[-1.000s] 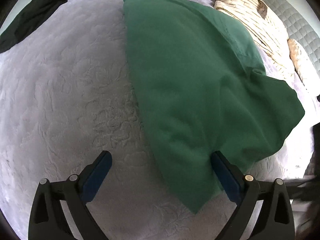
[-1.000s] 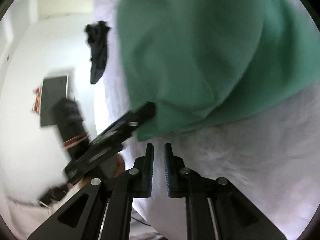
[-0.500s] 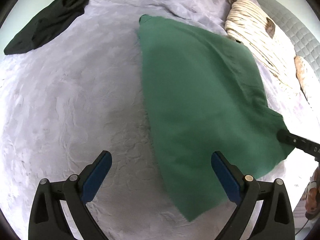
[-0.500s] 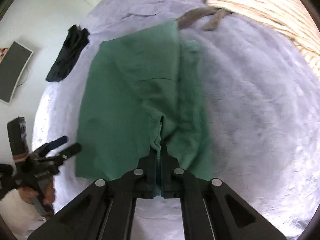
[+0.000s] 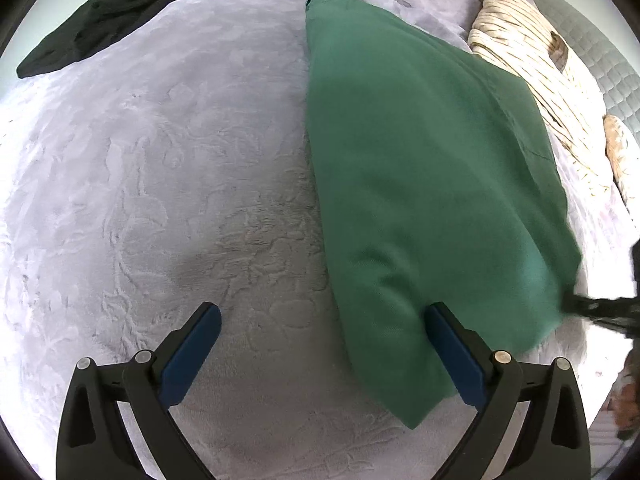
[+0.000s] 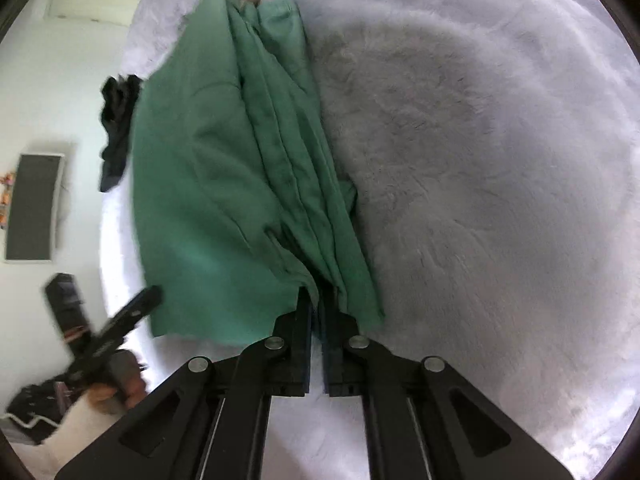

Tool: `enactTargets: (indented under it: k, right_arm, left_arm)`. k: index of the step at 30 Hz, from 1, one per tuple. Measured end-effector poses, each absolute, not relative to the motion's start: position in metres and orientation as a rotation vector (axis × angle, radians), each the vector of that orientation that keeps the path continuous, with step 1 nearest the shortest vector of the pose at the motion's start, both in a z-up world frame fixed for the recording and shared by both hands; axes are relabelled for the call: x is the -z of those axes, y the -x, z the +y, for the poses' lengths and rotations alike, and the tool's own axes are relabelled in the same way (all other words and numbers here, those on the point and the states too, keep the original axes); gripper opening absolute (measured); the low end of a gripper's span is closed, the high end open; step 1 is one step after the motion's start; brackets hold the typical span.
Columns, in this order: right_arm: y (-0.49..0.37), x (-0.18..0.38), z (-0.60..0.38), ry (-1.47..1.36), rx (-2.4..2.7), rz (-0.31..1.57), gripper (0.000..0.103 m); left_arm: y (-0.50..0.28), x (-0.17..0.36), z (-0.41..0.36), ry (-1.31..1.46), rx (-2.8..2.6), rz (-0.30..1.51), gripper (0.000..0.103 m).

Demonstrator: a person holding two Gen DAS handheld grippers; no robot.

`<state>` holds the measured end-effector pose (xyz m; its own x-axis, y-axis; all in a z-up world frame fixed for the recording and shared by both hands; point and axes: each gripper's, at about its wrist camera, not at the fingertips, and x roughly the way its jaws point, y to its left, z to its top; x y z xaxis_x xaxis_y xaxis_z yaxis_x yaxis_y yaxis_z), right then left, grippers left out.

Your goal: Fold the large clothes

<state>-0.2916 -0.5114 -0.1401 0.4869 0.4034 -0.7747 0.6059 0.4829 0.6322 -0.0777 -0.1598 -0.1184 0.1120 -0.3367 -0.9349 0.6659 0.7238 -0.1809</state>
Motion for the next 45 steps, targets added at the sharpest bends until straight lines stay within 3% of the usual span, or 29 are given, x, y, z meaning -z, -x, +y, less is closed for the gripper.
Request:
enactTargets:
  k: [3,4,5,6,10,15,16,17,22,29,45]
  right_arm:
    - [0.297,0.104,-0.525,-1.025,0.198,1.056,0.029]
    - [0.295,0.091,-0.531,-0.998,0.196,1.024,0.057]
    - [0.287,0.083,-0.536,-0.978,0.195,0.999,0.075]
    - [0.278,0.073,-0.544,-0.951,0.187,0.965,0.076]
    - [0.224,0.072,-0.56,-0.927,0.16,0.936,0.071]
    - [0.161,0.108,-0.566,-1.023,0.151,0.985,0.048]
    - [0.156,0.114,-0.566,-1.03,0.153,1.005,0.033]
    - [0.153,0.119,-0.565,-1.038,0.149,1.019,0.005]
    - [0.139,0.104,-0.56,-0.899,0.171,1.029,0.005]
    - [0.134,0.154,-0.579,-1.022,0.197,1.097,0.004]
    - [0.142,0.125,-0.586,-0.96,0.285,1.018,0.007]
  left_arm:
    - [0.079,0.119,-0.166,-0.318,0.758,1.256,0.102]
    - [0.081,0.121,-0.167,-0.322,0.762,1.256,0.102]
    - [0.083,0.121,-0.165,-0.324,0.765,1.253,0.102]
    - [0.084,0.122,-0.166,-0.326,0.769,1.25,0.102]
    - [0.084,0.124,-0.168,-0.313,0.768,1.256,0.102]
    - [0.083,0.124,-0.166,-0.303,0.77,1.264,0.102]
    - [0.083,0.124,-0.166,-0.305,0.772,1.264,0.102]
    - [0.083,0.124,-0.166,-0.308,0.773,1.265,0.102]
    - [0.081,0.125,-0.167,-0.309,0.782,1.271,0.102]
    - [0.077,0.118,-0.174,-0.334,0.792,1.29,0.102]
    - [0.068,0.118,-0.201,-0.389,0.789,1.328,0.102]
